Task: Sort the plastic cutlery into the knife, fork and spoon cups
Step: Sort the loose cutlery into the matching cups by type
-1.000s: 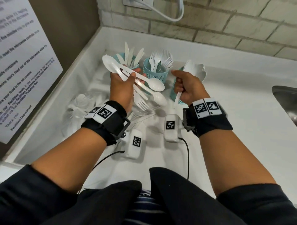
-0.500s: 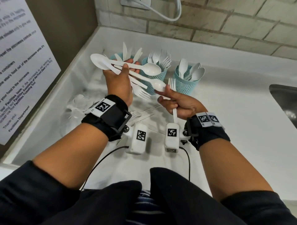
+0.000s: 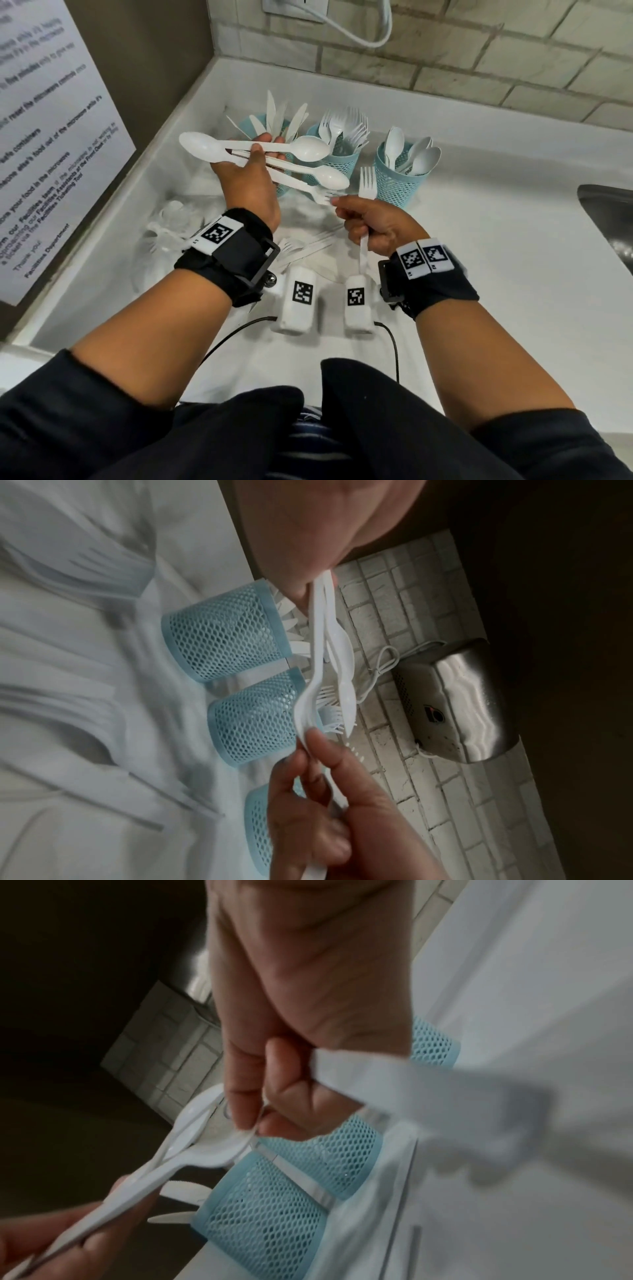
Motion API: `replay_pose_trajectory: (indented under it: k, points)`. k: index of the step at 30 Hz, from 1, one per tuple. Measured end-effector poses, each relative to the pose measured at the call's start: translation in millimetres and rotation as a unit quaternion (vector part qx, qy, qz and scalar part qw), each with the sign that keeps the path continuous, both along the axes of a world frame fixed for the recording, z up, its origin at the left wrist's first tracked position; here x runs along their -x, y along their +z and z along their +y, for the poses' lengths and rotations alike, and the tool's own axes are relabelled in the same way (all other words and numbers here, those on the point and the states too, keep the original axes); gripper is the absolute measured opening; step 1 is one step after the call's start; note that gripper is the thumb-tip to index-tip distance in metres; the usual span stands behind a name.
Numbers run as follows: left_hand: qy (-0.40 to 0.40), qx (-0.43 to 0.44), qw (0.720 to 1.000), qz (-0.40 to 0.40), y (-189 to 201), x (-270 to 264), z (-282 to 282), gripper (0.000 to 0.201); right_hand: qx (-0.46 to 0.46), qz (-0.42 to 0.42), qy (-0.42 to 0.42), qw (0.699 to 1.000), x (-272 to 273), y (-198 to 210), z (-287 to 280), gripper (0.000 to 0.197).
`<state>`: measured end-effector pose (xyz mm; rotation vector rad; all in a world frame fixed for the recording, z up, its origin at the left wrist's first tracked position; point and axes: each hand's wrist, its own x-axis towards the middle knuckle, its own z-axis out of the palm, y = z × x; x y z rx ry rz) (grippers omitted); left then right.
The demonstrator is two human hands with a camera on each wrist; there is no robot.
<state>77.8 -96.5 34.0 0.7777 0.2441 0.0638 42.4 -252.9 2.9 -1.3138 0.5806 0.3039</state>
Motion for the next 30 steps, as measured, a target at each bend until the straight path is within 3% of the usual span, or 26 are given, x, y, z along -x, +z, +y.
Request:
replay_pose_trajectory:
  k: [5,9,12,15,21,25,28,30]
  points:
    - [-0.006,0.011,1.000,0.010,-2.4,3.3,1.4,0.038,-0.112,-0.097,-0.182,0.972,0.5,10.4,-6.2,0.015]
    - [-0.004,0.018,1.000,-0.005,-1.2,3.9,7.0,0.035,-0.061,-0.178,-0.243,0.952,-2.1,16.5,-10.6,0.014]
    - [-0.004,-0.020,1.000,-0.015,3.6,1.5,12.2,0.025,0.012,-0.229,-0.262,0.938,-3.3,25.9,-17.2,0.022]
    - [-0.041,-0.118,0.992,-0.026,6.5,2.7,12.9,0.027,0.031,-0.249,-0.273,0.929,-6.0,38.8,-22.5,0.017]
    - [-0.233,-0.290,0.928,-0.023,2.8,16.4,-0.6,0.024,-0.017,-0.277,-0.255,0.926,-19.3,51.0,-10.1,0.017]
    - [-0.309,-0.298,0.903,0.018,-4.8,22.2,-7.5,0.024,-0.075,-0.285,-0.247,0.923,-26.1,50.5,1.2,0.035]
    - [-0.338,-0.287,0.896,0.018,-5.7,27.2,-10.2,0.024,-0.066,-0.327,-0.251,0.909,-25.7,54.2,10.1,0.005]
    - [-0.344,-0.281,0.896,0.013,-5.4,28.0,-12.0,0.025,-0.056,-0.337,-0.245,0.907,-25.3,52.8,15.8,0.009]
